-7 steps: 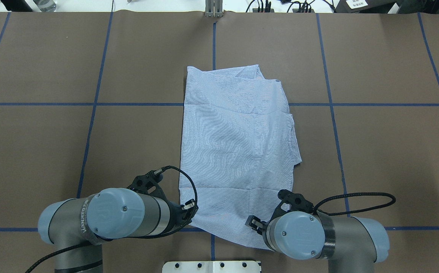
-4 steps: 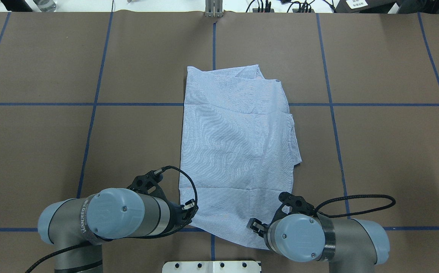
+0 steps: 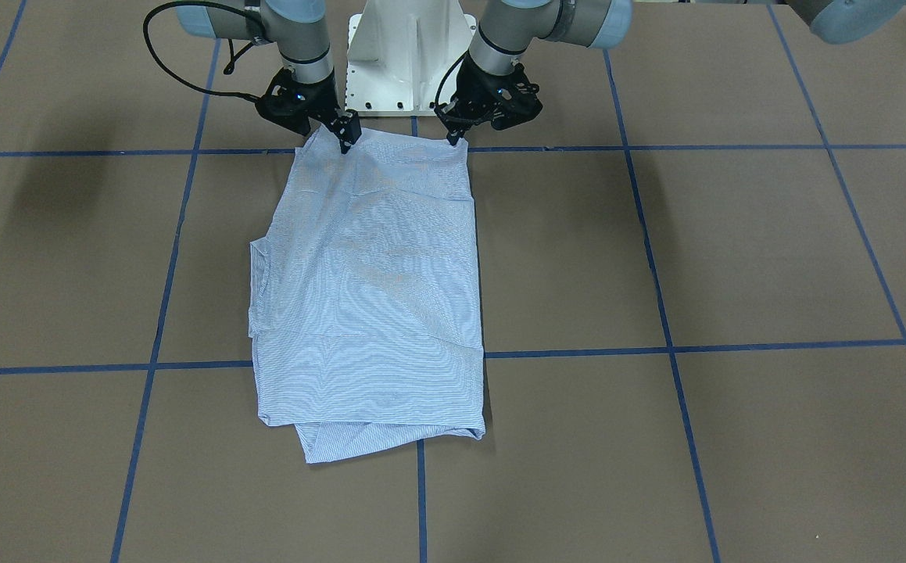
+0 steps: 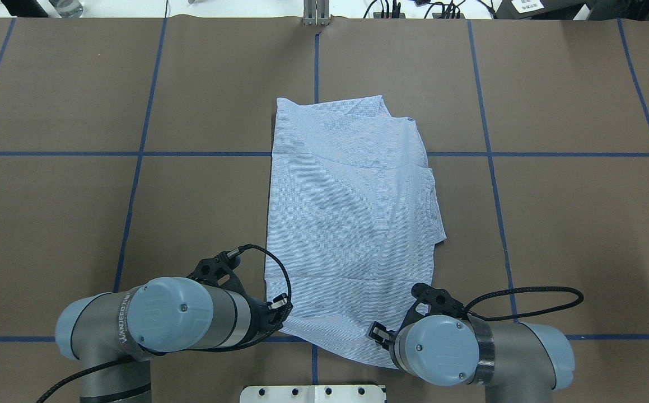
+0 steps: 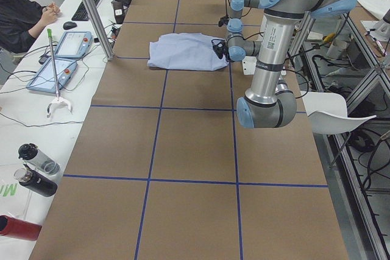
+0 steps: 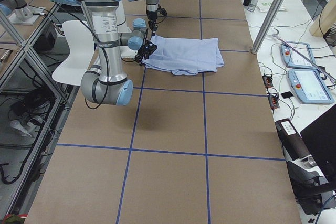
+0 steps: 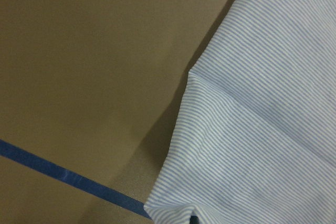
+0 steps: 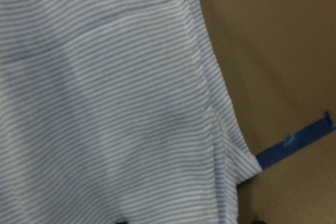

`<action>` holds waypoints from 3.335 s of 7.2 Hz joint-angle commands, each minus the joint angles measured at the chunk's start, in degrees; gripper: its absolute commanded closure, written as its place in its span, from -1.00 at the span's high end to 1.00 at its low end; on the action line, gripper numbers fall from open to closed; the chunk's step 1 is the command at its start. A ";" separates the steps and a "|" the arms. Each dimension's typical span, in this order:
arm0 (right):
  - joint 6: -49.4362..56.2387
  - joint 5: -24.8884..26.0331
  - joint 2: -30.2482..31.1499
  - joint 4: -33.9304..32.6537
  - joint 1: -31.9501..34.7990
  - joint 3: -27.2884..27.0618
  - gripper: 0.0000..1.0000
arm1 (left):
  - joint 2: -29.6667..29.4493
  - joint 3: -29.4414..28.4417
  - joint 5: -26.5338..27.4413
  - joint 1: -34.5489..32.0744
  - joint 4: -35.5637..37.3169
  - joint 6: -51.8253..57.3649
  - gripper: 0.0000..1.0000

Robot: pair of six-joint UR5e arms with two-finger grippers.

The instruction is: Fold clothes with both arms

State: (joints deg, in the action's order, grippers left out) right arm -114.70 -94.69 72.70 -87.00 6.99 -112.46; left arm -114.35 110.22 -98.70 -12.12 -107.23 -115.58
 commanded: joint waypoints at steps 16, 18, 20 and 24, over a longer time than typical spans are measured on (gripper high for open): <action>0.44 -7.35 4.28 -1.15 -0.31 -16.45 -1.00 | 0.80 17.46 -3.60 2.26 15.62 0.00 -1.00; 0.44 -11.19 6.39 -1.07 -0.75 -20.85 -1.00 | 0.62 21.78 -3.69 6.21 21.07 0.00 -1.00; 0.44 -19.79 6.31 -1.07 0.04 -22.71 -1.00 | 0.10 22.85 -3.69 10.78 21.18 -0.09 -1.00; 3.32 -23.87 5.96 -0.98 6.17 -20.96 -1.00 | 0.18 26.80 -4.47 5.57 21.10 0.87 -1.00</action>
State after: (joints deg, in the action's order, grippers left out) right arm -113.11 -118.23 78.71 -87.98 10.90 -134.11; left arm -114.24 136.65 -102.59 -3.03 -86.10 -115.23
